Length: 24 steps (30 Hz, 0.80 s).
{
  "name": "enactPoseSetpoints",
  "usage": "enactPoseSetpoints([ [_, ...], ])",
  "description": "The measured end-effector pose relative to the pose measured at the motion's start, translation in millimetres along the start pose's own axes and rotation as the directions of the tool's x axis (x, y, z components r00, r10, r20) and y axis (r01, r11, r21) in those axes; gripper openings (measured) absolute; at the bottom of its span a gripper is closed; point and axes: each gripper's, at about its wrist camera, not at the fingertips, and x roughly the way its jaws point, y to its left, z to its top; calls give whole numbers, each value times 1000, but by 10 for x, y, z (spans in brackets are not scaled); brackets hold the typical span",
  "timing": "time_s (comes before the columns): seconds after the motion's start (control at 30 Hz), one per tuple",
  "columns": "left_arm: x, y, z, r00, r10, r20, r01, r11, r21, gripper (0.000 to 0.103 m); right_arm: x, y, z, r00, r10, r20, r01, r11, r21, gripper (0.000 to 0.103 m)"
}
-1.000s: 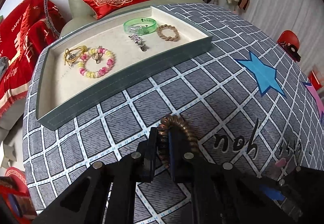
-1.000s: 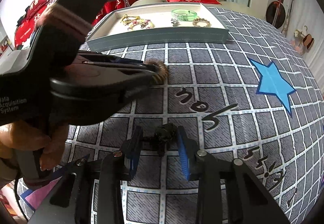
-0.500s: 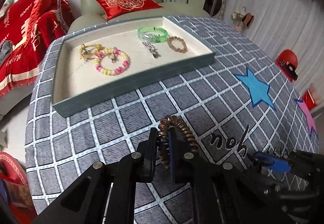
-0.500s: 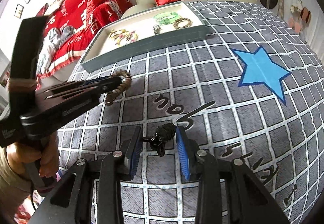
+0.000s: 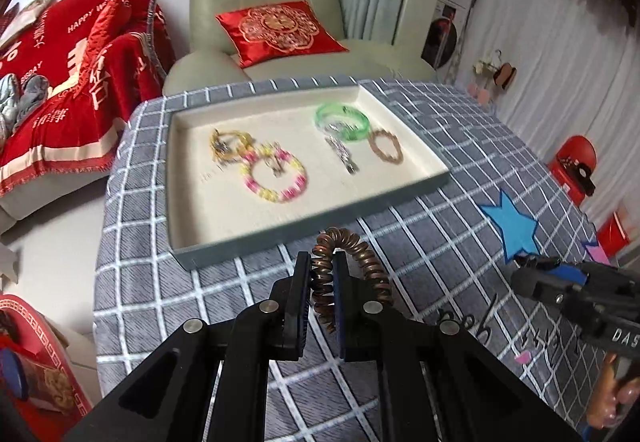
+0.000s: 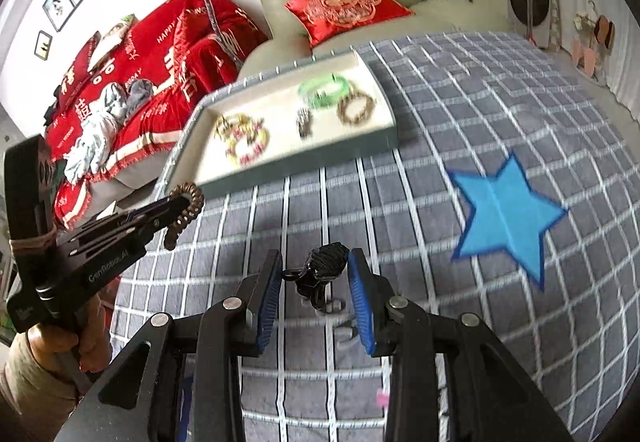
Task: Organize jewelry
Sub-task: 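Carry both items into the tray and open the right tool to release the claw clip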
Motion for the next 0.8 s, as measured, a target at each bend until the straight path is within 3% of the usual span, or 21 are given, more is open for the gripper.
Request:
enactPoseSetpoints([
  [0.43,96,321,428,998,52,45,-50,998,-46,26,210,29,580,1000,14,4,-13,999,-45,36],
  [0.8,465,478,686,996,85,21,-83,994,-74,26,787,66,1092,999,-6,-39,3,997,-71,36],
])
